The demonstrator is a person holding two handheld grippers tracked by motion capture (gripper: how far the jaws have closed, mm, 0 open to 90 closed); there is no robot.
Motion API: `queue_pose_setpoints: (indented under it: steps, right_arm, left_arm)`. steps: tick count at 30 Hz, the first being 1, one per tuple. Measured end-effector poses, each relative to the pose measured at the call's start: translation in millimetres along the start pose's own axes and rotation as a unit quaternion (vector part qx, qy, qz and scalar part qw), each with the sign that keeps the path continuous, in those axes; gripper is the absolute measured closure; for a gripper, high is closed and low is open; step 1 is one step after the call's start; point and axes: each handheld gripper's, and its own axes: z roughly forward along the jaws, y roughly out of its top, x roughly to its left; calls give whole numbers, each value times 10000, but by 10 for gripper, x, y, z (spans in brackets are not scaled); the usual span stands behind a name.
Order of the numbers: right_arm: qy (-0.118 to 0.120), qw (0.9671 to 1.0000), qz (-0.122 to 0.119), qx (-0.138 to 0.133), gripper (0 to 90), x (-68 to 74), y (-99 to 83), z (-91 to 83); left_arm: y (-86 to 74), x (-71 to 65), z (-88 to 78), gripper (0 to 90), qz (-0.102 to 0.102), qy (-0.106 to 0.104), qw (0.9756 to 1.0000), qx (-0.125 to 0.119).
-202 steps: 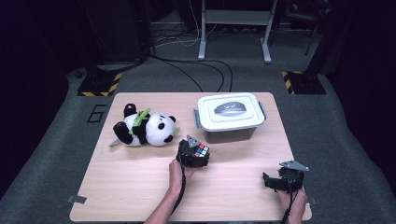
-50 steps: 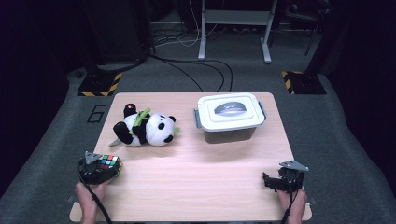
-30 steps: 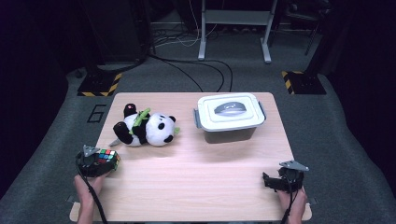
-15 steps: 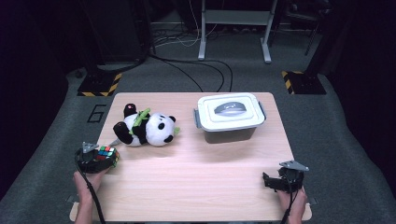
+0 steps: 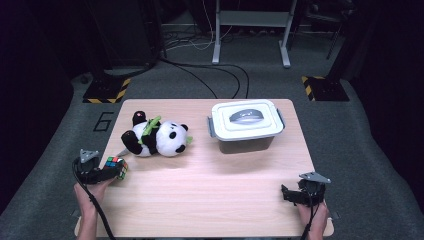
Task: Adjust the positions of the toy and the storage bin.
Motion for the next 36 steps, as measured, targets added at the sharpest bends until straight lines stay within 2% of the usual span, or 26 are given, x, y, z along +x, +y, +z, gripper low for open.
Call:
queue_pose_setpoints:
  steps: [4, 5, 8, 12, 18, 22, 27, 31, 33, 36]
  right_arm:
    - [0, 10000, -1, -1, 24, 0, 0, 0]
    - [1, 10000, 0, 0, 24, 0, 0, 0]
    - [1, 10000, 2, 1, 24, 0, 0, 0]
    - [2, 10000, 1, 0, 24, 0, 0, 0]
    - [3, 10000, 0, 0, 24, 0, 0, 0]
    - [2, 10000, 2, 1, 24, 0, 0, 0]
    - [2, 10000, -1, -1, 25, 0, 0, 0]
    - [3, 10000, -1, 0, 24, -1, 0, 0]
    - [4, 10000, 2, 1, 25, 0, 0, 0]
    - [3, 10000, 0, -1, 25, 0, 0, 0]
  left_arm:
    - [178, -126, -52, 58, 99, -135, 9997, -150]
    - [226, -150, -61, 58, 155, -181, 9997, -102]
    - [349, -234, -30, 56, 223, -289, 9992, -190]
    - [501, -348, 56, 3, 356, -440, 9982, -190]
    - [722, -528, 237, 0, 519, -661, 9964, -65]
    - [854, -647, 372, 0, 589, -724, 9956, -18]
    - [988, -772, 602, 25, 810, -681, 9943, 120]
    - [1066, -816, 769, 50, 821, -674, 9941, 243]
    - [1088, -837, 850, 106, 895, -673, 9932, 321]
    - [1101, -858, 961, 167, 858, -631, 9935, 411]
